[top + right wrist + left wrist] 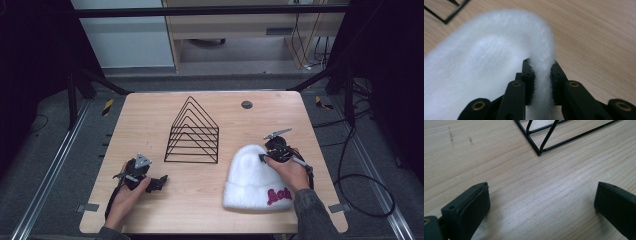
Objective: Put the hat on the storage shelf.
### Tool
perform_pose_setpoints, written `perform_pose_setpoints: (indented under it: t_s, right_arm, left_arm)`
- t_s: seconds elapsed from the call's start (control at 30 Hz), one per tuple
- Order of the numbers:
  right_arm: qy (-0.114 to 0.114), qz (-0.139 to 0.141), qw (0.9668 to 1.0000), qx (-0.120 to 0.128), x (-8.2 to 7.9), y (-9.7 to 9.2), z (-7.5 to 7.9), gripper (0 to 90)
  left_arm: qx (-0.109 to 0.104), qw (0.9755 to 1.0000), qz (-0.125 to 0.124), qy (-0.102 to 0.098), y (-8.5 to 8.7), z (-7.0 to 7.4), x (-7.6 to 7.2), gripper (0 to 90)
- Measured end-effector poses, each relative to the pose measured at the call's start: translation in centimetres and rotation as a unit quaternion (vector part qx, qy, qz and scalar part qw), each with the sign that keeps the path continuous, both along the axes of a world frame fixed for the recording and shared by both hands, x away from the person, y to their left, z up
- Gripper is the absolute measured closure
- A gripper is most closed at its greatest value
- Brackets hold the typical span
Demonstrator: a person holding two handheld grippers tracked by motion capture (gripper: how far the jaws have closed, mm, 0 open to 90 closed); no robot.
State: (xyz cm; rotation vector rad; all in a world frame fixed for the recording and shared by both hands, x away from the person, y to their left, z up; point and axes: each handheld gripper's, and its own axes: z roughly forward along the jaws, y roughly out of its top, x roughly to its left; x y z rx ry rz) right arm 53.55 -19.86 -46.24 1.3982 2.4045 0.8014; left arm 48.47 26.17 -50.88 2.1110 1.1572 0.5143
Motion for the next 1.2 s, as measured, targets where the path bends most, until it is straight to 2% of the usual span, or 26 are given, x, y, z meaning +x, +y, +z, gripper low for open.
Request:
perform_pose_setpoints:
  t_s: [0.17, 0.33, 0.4, 0.43, 0.47, 0.5, 0.57, 0.63, 0.7, 0.83, 0.87, 0.97, 1.03, 1.1, 1.2]
  right_arm:
    - [-0.050, 0.018, 0.9986, 0.002, -1.8, 0.6, 1.7, 81.1]
    - [-0.104, 0.027, 0.9938, 0.031, -4.3, 0.9, 4.2, 82.5]
    - [-0.122, 0.030, 0.9911, 0.044, -5.4, 0.9, 5.4, 82.8]
    - [-0.125, 0.031, 0.9903, 0.053, -5.6, 0.9, 5.7, 82.9]
    - [-0.128, 0.030, 0.9892, 0.064, -5.9, 0.8, 6.0, 82.9]
    - [-0.138, 0.034, 0.9869, 0.076, -6.4, 1.0, 6.8, 83.0]
    - [-0.151, 0.038, 0.9847, 0.077, -6.8, 1.2, 7.7, 83.1]
    - [-0.169, 0.047, 0.9809, 0.083, -7.3, 1.4, 8.9, 83.1]
    - [-0.185, 0.058, 0.9768, 0.091, -7.5, 1.5, 10.0, 83.0]
    - [-0.203, 0.069, 0.9718, 0.099, -7.5, 1.7, 11.6, 83.1]
    - [-0.210, 0.071, 0.9696, 0.102, -7.5, 1.7, 12.4, 83.1]
    - [-0.220, 0.074, 0.9678, 0.097, -7.5, 1.7, 13.3, 83.1]
    - [-0.226, 0.072, 0.9664, 0.098, -7.5, 1.6, 14.5, 83.1]
    - [-0.238, 0.067, 0.9645, 0.092, -7.3, 1.5, 15.8, 83.1]
    - [-0.244, 0.063, 0.9632, 0.094, -7.0, 1.3, 16.7, 83.0]
  left_arm:
    - [0.000, 1.0000, 0.000, 0.000, 0.1, 0.0, 0.2, 0.0]
    - [0.000, 0.9999, -0.014, -0.003, 0.4, 0.1, 0.5, 2.0]
    - [0.005, 0.9998, -0.013, -0.014, 0.6, 0.5, 0.2, 6.4]
    - [0.005, 0.9997, -0.016, -0.019, 0.8, 0.8, 0.0, 5.9]
    - [-0.002, 0.9994, -0.017, -0.031, 1.1, 1.3, -0.2, 5.8]
    - [-0.005, 0.9991, -0.017, -0.037, 1.4, 1.5, -0.3, 5.8]
    - [-0.011, 0.9988, -0.012, -0.047, 2.0, 2.1, -0.3, 5.8]
    - [-0.021, 0.9982, -0.003, -0.055, 2.6, 2.9, -0.3, 5.9]
    - [-0.032, 0.9977, -0.005, -0.060, 3.0, 4.0, -0.2, 5.8]
    - [-0.058, 0.9949, -0.006, -0.083, 3.3, 6.6, 0.2, 5.8]
    - [-0.065, 0.9939, -0.004, -0.089, 3.3, 7.4, 0.3, 5.7]
    - [-0.084, 0.9916, -0.009, -0.097, 3.2, 9.5, 0.6, 5.6]
    - [-0.088, 0.9913, -0.017, -0.096, 3.1, 10.8, 0.9, 5.2]
    - [-0.087, 0.9912, -0.024, -0.097, 2.8, 11.7, 1.0, 3.8]
    - [-0.078, 0.9919, -0.051, -0.086, 2.2, 12.9, 1.1, 3.4]
